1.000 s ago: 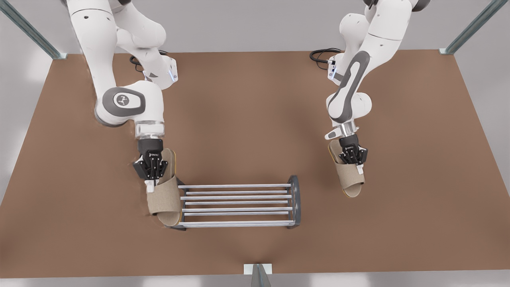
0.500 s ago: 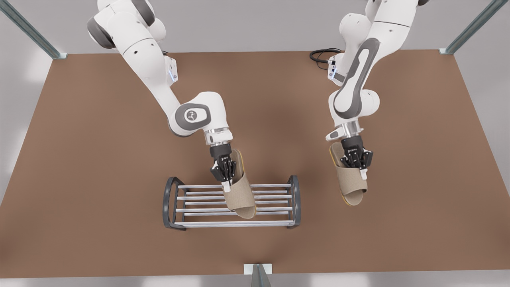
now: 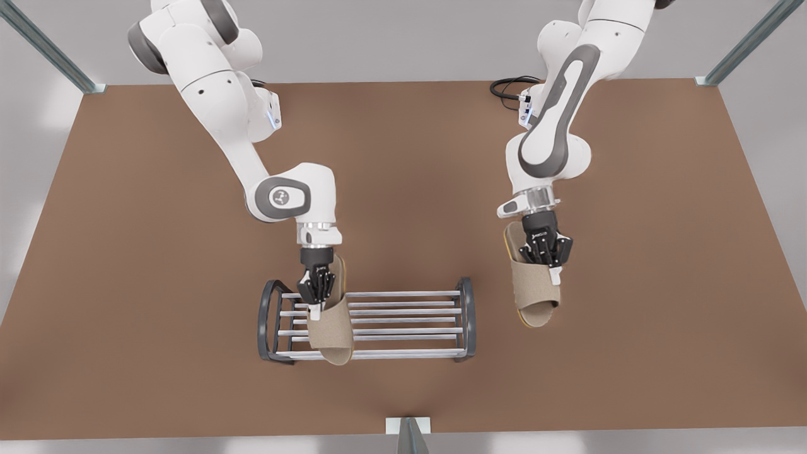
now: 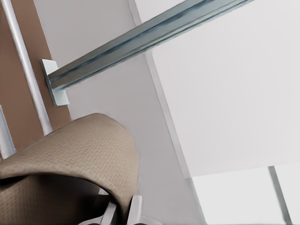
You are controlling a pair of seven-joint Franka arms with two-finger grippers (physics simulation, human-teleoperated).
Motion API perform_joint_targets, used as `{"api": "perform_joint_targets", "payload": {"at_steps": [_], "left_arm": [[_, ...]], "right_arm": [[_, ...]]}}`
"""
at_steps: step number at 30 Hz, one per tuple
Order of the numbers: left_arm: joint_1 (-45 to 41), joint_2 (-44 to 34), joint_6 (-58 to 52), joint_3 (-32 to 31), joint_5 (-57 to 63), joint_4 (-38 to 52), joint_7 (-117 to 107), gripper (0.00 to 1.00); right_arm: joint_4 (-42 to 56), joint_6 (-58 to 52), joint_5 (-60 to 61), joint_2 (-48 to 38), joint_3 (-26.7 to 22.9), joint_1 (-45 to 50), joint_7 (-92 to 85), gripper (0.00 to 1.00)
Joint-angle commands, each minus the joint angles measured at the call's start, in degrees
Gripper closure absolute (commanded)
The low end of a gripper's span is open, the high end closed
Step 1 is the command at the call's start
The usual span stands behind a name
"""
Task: Place the right shoe on the shoe rack with the right arm, and place the left shoe on the shoe rack with the left arm
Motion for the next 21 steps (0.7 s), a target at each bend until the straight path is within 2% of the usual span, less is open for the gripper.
{"api": "perform_joint_targets", "payload": {"at_steps": [1,10,14,16,17,18,19,21], "left_arm": [[-0.13,0.34,0.43,-0.2,-2.38,0.62,9.45,0.7],[-1.18,-0.72,0.08,-0.2,-3.26,0.44,9.62,0.7],[-2.24,-2.21,-0.1,-0.2,-6.16,1.76,17.0,0.7],[-3.29,-2.3,-0.36,-0.28,-10.12,2.99,21.58,0.7],[-3.47,-2.21,-0.36,-0.28,-10.12,3.34,21.75,0.7],[-3.64,-2.3,-0.8,-0.46,-10.21,3.25,21.75,0.7],[-3.73,-2.3,-0.89,-0.46,-10.29,3.25,21.75,0.7],[-3.82,-2.39,-1.15,-0.99,-11.35,3.25,21.84,0.7]], "right_arm": [[-0.51,-0.79,-0.25,-0.21,0.03,-0.37,-5.34,0.79],[-1.48,-0.88,-0.16,0.05,0.03,-1.77,-5.25,0.79],[-1.3,-0.97,-0.16,1.46,0.03,-1.77,-5.34,0.79],[-1.39,-3.17,-0.25,1.81,0.03,-1.6,-5.16,0.49],[-1.39,-3.16,-0.25,1.81,0.03,-1.6,-4.99,0.38],[-1.39,-3.16,-0.25,1.81,0.03,-1.69,-4.81,0.32],[-1.48,-3.08,-0.25,1.81,0.03,-1.69,-4.73,0.21],[-1.39,-2.9,-0.25,1.81,0.03,-1.69,-4.73,0.21]]}}
